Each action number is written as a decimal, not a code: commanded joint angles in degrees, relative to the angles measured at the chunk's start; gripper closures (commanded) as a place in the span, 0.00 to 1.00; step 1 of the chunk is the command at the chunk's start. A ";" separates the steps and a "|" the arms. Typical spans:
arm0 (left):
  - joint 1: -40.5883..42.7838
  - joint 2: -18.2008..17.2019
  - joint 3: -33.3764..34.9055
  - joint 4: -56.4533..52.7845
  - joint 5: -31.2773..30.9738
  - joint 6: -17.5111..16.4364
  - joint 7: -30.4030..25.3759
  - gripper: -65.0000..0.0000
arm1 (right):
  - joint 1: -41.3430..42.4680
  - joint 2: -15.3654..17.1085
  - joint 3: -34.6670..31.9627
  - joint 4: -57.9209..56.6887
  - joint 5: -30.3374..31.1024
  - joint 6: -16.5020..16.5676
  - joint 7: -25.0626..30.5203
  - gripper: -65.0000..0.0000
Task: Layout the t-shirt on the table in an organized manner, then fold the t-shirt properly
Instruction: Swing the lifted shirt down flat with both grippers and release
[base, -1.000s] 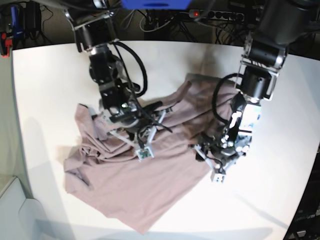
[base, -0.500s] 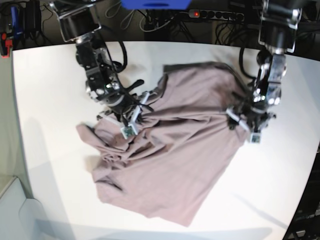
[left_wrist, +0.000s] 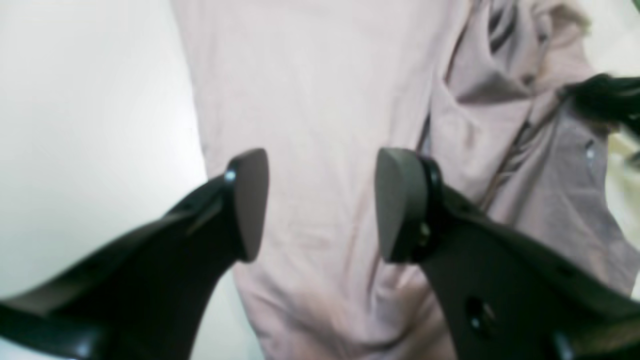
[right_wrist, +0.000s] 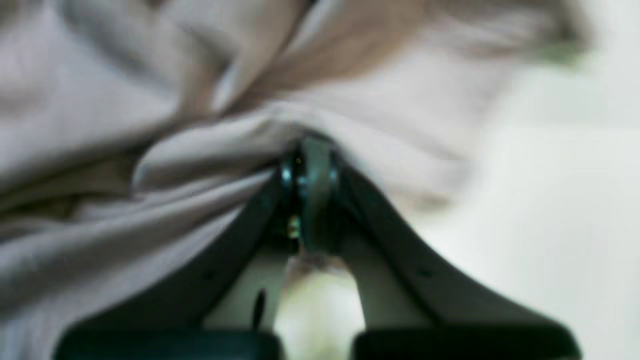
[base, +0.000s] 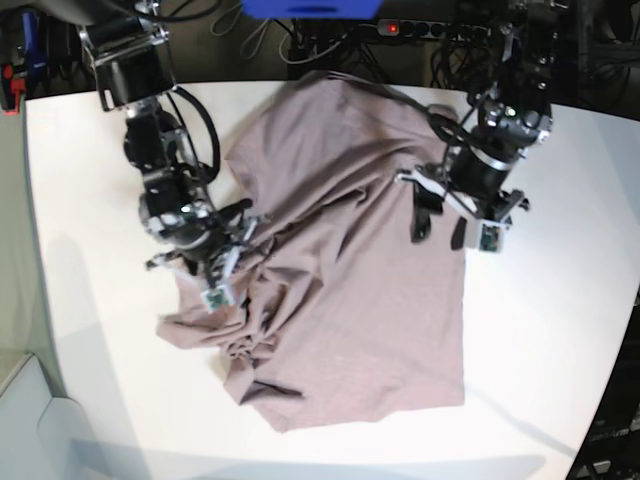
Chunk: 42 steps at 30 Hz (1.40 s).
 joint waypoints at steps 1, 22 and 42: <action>-1.88 -0.35 -0.21 0.65 -0.21 0.23 -0.43 0.49 | 0.81 -0.09 0.93 3.28 -0.12 -0.41 0.53 1.00; -34.85 -1.23 7.26 -48.14 -0.13 0.06 -0.96 0.49 | -29.78 -8.71 -6.63 26.67 -0.03 -0.41 -5.80 1.00; 1.63 -8.18 -1.35 -14.21 -0.30 0.14 -0.43 0.49 | -11.67 5.09 6.64 -6.39 -0.21 -0.50 5.63 1.00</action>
